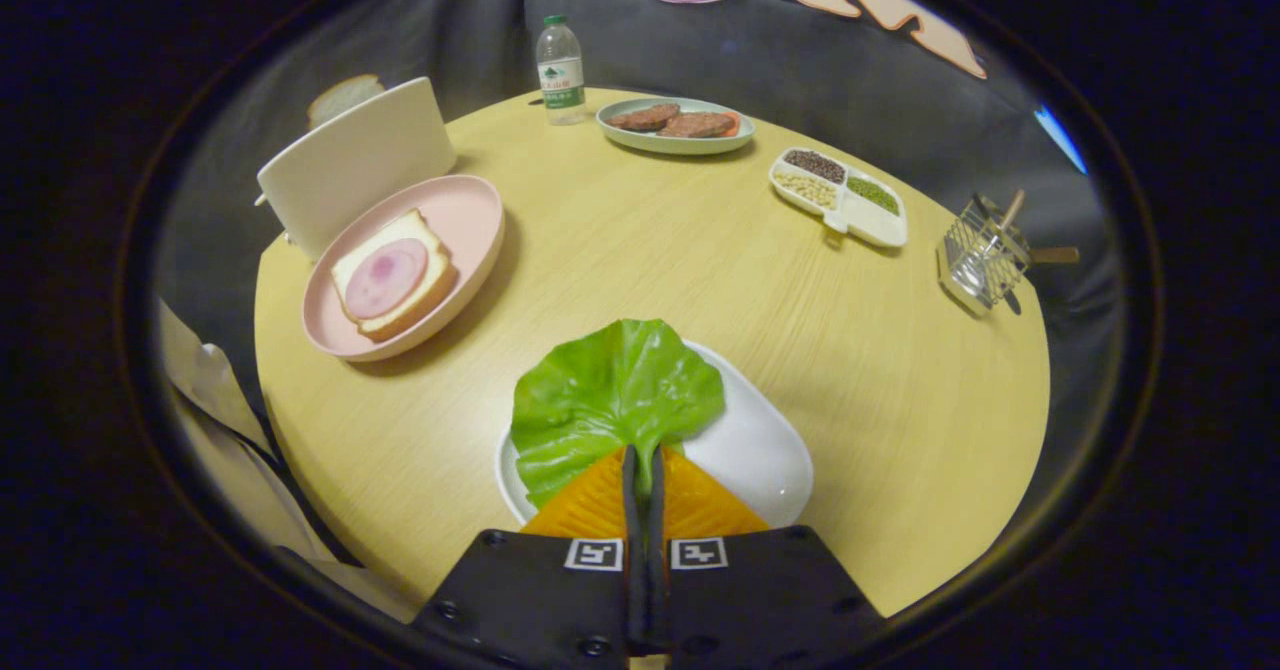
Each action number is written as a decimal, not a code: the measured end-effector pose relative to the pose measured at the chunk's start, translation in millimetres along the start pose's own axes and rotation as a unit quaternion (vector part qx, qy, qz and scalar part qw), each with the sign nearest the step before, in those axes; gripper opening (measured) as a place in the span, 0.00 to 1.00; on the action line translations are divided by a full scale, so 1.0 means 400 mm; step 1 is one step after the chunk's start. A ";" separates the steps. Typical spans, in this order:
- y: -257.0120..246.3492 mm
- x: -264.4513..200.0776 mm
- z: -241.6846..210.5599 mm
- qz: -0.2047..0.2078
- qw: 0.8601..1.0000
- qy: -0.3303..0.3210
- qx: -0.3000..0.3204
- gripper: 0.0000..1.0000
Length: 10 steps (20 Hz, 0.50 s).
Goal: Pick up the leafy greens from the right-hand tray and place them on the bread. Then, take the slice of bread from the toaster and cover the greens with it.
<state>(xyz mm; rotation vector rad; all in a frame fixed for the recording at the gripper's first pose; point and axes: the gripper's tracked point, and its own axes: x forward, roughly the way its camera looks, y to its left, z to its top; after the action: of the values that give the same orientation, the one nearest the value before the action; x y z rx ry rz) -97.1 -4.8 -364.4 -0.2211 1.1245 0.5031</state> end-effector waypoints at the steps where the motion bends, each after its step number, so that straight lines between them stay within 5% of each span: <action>1: -0.001 -0.003 -0.003 0.000 1.000 0.007 0.001 0.04; 10: 0.014 -0.096 0.115 -0.009 0.999 -0.037 0.007 0.04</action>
<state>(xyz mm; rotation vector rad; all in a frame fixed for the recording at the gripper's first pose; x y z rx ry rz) -75.7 8.6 -309.6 -0.1989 1.0524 0.4847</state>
